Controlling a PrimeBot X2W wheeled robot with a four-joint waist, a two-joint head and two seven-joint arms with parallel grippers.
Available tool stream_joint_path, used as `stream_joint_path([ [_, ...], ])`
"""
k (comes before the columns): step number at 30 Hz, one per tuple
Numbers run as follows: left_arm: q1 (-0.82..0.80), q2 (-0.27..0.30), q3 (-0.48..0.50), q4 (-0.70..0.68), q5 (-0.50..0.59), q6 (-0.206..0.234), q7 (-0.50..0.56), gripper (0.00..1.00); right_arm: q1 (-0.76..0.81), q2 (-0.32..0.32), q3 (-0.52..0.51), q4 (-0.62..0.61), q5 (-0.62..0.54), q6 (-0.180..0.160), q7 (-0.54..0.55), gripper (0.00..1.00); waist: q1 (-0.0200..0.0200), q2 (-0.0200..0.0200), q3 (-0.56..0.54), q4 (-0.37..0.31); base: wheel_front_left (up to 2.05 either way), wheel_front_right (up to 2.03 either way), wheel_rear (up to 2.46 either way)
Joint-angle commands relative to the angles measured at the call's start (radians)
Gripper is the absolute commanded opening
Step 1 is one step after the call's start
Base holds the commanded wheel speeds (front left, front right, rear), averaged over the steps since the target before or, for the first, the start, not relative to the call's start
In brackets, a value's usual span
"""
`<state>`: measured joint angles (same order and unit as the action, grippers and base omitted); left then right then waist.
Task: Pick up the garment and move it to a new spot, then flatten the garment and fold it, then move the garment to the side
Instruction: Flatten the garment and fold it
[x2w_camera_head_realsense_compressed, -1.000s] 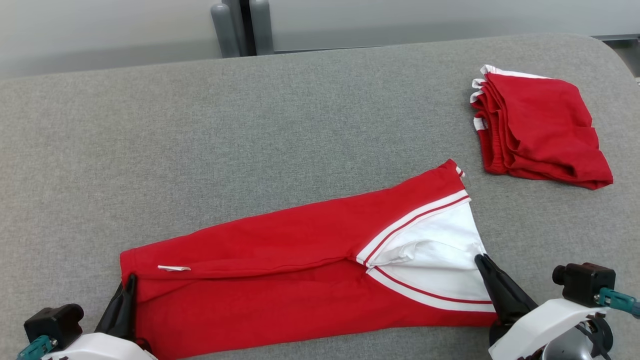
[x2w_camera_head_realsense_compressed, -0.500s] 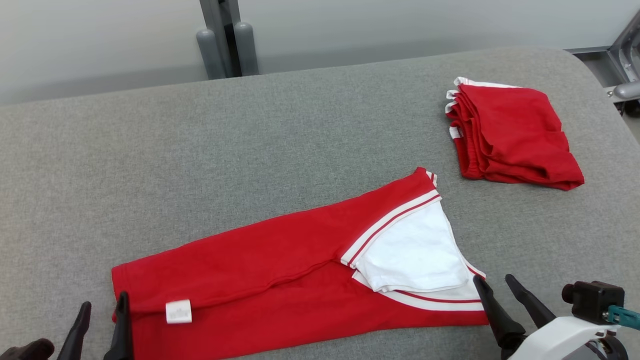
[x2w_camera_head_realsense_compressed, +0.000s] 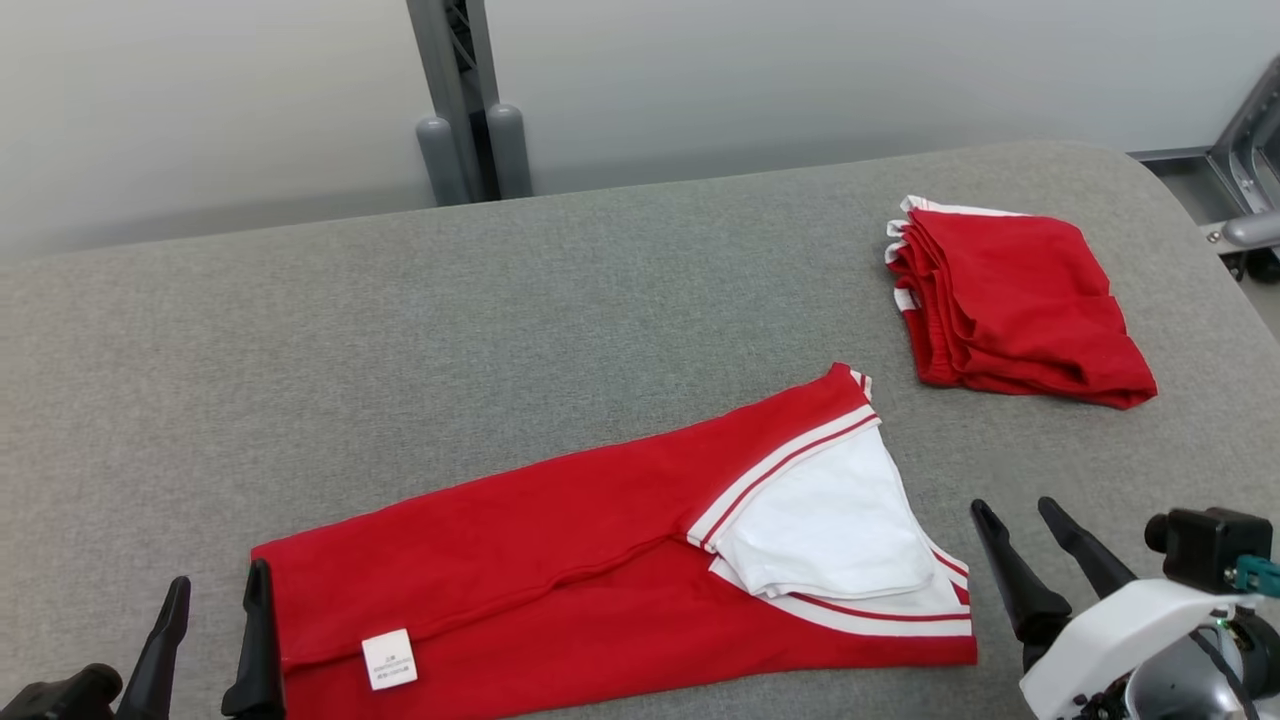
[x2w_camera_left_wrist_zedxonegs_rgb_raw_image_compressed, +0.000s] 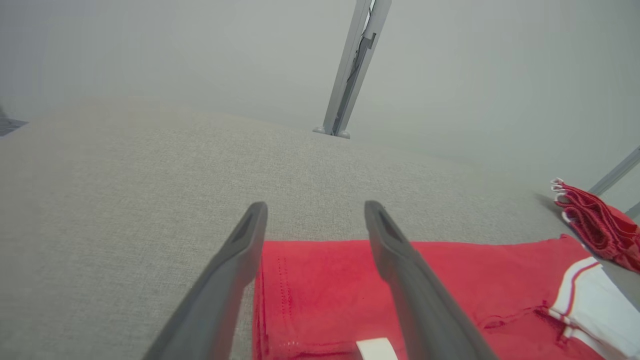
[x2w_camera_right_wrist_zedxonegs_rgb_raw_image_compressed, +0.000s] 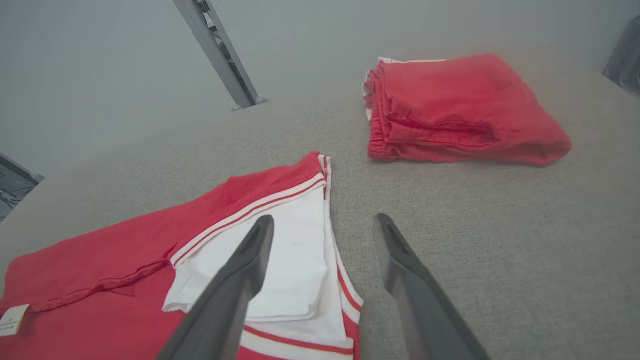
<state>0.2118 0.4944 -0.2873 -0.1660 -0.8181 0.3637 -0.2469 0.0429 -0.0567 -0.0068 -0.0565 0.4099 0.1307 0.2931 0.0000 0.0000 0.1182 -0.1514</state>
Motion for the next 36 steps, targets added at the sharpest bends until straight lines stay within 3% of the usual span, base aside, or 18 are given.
stream_joint_path([
  [1, -0.019, 0.001, -0.001, 0.005, 0.006, 0.008, 0.002, 1.00, -0.020, -0.011, 0.000, 0.006, -0.010, 0.000, 0.008, 1.00, 0.0000, 0.0000, -0.008, 0.010, 0.00, 0.00, 0.00],
  [8, -0.050, -0.014, -0.023, 0.041, 0.011, 0.010, 0.016, 1.00, -0.102, -0.047, 0.001, 0.081, -0.018, 0.000, 0.041, 1.00, 0.0000, 0.0000, -0.037, 0.055, 0.00, 0.00, 0.00],
  [20, -0.071, -0.040, -0.041, 0.077, 0.011, -0.005, 0.010, 1.00, -0.253, -0.116, 0.031, 0.393, -0.013, 0.000, 0.133, 1.00, 0.0000, 0.0000, -0.074, 0.161, 0.00, 0.00, 0.00],
  [36, -0.081, -0.047, -0.037, 0.090, 0.009, -0.016, 0.003, 1.00, -0.385, -0.140, 0.061, 0.694, 0.048, 0.000, 0.173, 1.00, 0.0000, 0.0000, -0.053, 0.245, 0.00, 0.00, 0.00],
])
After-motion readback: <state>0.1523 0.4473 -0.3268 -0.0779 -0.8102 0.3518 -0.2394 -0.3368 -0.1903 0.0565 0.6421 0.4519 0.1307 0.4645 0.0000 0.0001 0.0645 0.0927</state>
